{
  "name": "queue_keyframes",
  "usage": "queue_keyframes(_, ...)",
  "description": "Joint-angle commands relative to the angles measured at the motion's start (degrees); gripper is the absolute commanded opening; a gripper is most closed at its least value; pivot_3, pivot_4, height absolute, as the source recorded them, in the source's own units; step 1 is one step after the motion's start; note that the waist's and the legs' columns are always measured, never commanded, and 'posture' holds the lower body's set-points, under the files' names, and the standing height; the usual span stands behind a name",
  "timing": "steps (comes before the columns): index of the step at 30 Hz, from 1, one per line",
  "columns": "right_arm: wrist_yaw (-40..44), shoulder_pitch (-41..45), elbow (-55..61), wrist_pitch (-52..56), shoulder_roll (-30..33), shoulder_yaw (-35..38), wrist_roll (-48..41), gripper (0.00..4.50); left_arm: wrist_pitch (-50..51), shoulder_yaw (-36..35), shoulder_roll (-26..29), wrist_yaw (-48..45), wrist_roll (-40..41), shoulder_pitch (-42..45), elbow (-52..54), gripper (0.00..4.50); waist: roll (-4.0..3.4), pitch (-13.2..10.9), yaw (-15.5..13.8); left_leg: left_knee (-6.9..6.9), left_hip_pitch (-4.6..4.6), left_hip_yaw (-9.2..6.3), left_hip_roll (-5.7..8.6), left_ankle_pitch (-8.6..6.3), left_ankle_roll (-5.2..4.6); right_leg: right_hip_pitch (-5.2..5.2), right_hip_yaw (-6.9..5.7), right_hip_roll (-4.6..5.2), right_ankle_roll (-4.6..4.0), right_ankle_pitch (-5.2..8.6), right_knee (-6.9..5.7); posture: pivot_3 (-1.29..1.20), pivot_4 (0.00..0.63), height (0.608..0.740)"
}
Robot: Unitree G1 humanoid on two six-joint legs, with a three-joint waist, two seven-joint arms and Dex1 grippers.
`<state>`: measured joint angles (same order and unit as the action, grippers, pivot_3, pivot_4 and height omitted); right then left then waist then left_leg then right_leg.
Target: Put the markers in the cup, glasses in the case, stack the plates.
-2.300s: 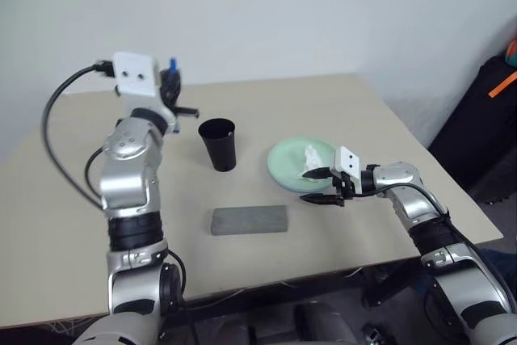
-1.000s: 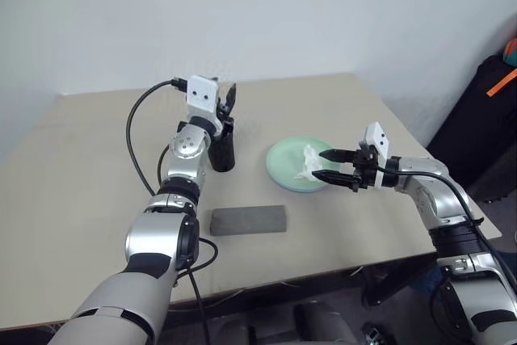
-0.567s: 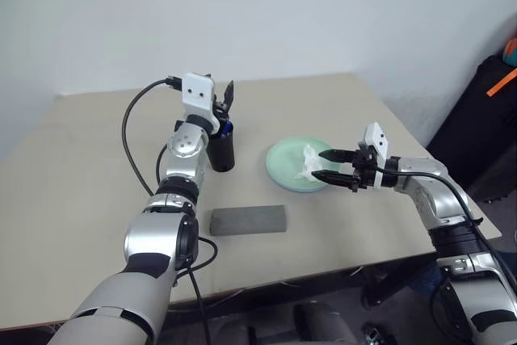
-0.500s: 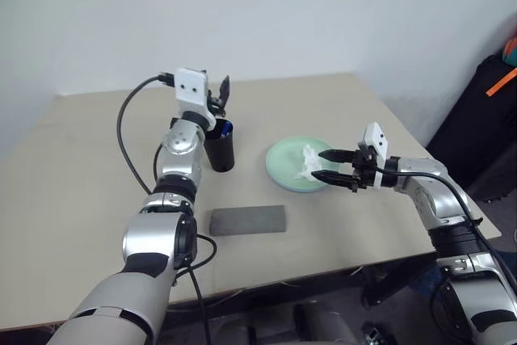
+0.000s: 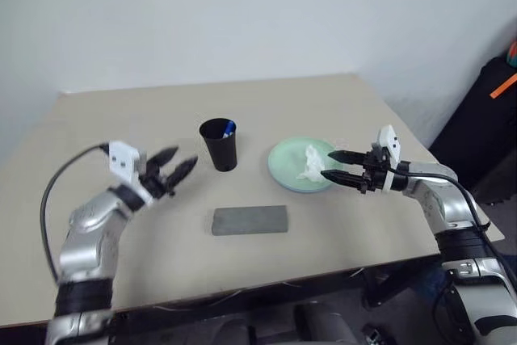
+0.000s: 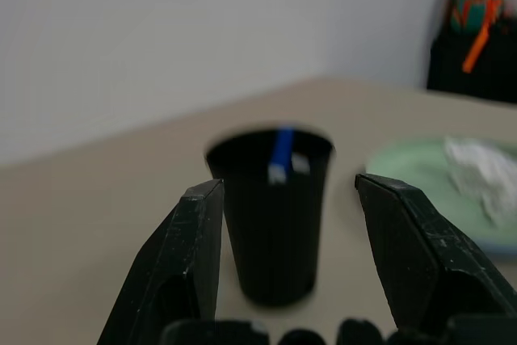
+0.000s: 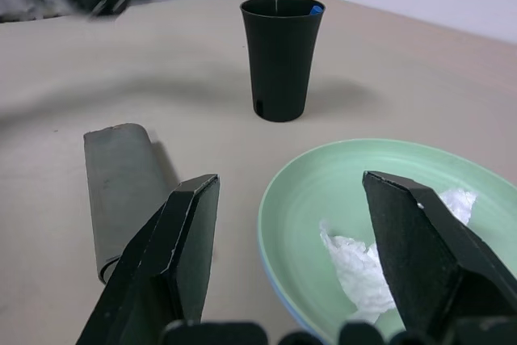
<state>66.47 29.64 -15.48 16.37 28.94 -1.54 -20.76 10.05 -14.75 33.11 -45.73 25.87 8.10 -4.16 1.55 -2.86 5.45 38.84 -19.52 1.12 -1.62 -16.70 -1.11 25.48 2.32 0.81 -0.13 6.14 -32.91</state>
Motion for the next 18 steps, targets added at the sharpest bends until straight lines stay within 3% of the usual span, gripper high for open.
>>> queue_keyframes(1, 1.9, -1.5, 2.1, 0.3, 3.0, 3.3, -2.4, 3.08, -1.2, 1.1, 1.3, -2.8, -0.7, -4.0, 5.6, 2.69, -0.01, 0.0, -0.3, 0.02, 0.01, 0.01, 0.0, -0.01, 0.01, -0.02, 0.0, 0.02, 0.01, 0.01, 0.0, 0.0, 0.0, 0.74)
queue_keyframes(5, 3.2, -5.4, 2.8, 1.4, 5.9, 5.1, -3.6, 3.08, -5.0, 1.5, 1.3, -3.9, -3.4, -7.2, 3.4, 2.69, -0.02, 0.0, -0.6, 0.07, 0.02, 0.11, -0.04, -0.02, 0.04, -0.03, -0.03, 0.04, 0.01, 0.02, 0.0, 0.0, 0.0, 0.74)
queue_keyframes(18, 4.0, -7.7, -0.6, 0.1, 9.3, 7.6, -3.2, 3.08, -6.2, 2.1, 0.2, -4.7, -3.4, -4.0, -1.5, 2.69, -0.09, 0.0, -0.6, 0.01, 0.03, 0.16, -0.09, -0.02, 0.04, -0.02, -0.12, 0.0, 0.0, 0.02, -0.01, 0.0, 0.0, 0.74)
